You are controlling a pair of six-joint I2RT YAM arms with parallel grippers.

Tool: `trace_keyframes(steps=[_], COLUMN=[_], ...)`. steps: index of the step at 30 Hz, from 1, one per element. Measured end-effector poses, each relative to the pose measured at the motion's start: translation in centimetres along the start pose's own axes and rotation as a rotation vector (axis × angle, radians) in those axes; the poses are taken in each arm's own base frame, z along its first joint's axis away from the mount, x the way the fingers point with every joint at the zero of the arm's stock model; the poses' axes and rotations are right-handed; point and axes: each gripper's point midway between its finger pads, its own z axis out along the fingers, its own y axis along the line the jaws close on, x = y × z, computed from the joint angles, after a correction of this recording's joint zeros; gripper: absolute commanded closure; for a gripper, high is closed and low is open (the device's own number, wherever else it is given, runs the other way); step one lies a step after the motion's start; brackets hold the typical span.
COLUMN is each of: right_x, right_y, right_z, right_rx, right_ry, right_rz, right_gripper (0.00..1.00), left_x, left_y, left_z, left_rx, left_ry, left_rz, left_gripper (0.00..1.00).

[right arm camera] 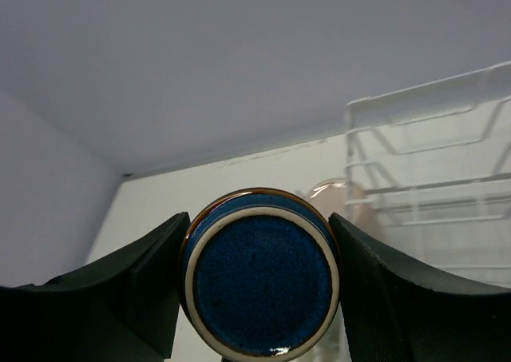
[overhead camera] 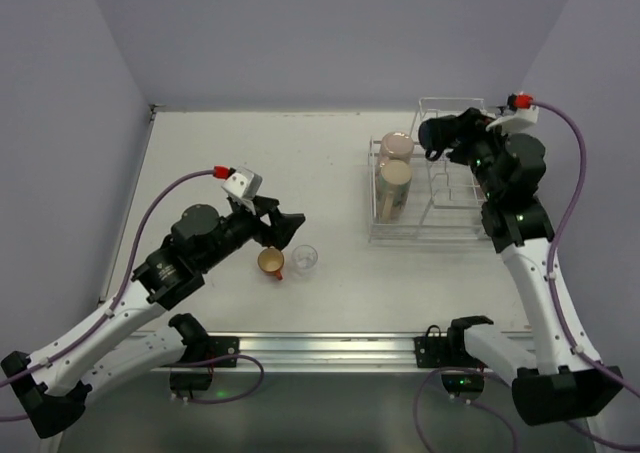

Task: Unload the cups from the dish rack

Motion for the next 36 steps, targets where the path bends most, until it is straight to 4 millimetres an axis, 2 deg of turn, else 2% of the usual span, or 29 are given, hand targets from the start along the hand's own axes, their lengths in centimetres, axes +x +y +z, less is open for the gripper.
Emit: trace_keyframes(steps=[4,6,9,11,14,18,21,26,28,32,33,35,36], right_x=[4.5,7.1,11.6,13.2,13.6,12.4,12.5,14.6,15.2,15.0,14.9,14.9,14.8], right_y=[5.0,6.8,9.1,10.7,13.2,15.5,16.5,17.4,17.6,18.2,18.4,18.6,18.7], right_z=[-3.7,-5.0,-6.8,-8.2,-10.4,-12.2,-12.6,-12.1,-11.9,-12.1,-12.2,-12.1,-12.1], right_rx=[-0.318,-0.431,-0.544,-0.609,-0.722,-0.843,-0.889,-0.894,-0.893,-0.919,-0.93,-0.939,-0.947], right_ry=[0.056,0.116,0.254,0.315,0.357,0.346,0.357,0.426,0.444,0.436,0.434,0.433,0.428], right_rz=[0.216,0.309,0.422,0.469,0.512,0.549,0.565,0.592,0.606,0.622,0.626,0.634,0.638], right_gripper=[0.72,0.72,0.72,0.72,0.72,0.71,0.71,0.71,0.71,0.71,0.71,0.71,0.69], left_x=[-2.1,-3.3,-4.4,-4.6,-4.5,-3.7,-3.5,-4.1,-4.2,-4.1,-4.0,-4.1,-4.3], left_y=[-2.9,-4.4,-6.5,-7.6,-8.8,-9.6,-9.9,-10.4,-10.5,-10.3,-10.2,-10.4,-10.4], left_z=[0.7,1.1,1.6,2.1,2.9,3.6,3.9,3.9,3.9,4.1,4.2,4.0,3.8], left_rx=[0.131,0.201,0.307,0.365,0.426,0.477,0.496,0.531,0.536,0.531,0.532,0.542,0.543], left_ry=[-0.072,-0.11,-0.139,-0.136,-0.12,-0.093,-0.089,-0.116,-0.118,-0.118,-0.118,-0.121,-0.125], left_rz=[-0.096,-0.156,-0.233,-0.275,-0.332,-0.386,-0.415,-0.437,-0.443,-0.455,-0.458,-0.474,-0.485], left_gripper=[0.28,0.3,0.33,0.34,0.35,0.36,0.39,0.45,0.54,0.72,0.87,0.99,1.0])
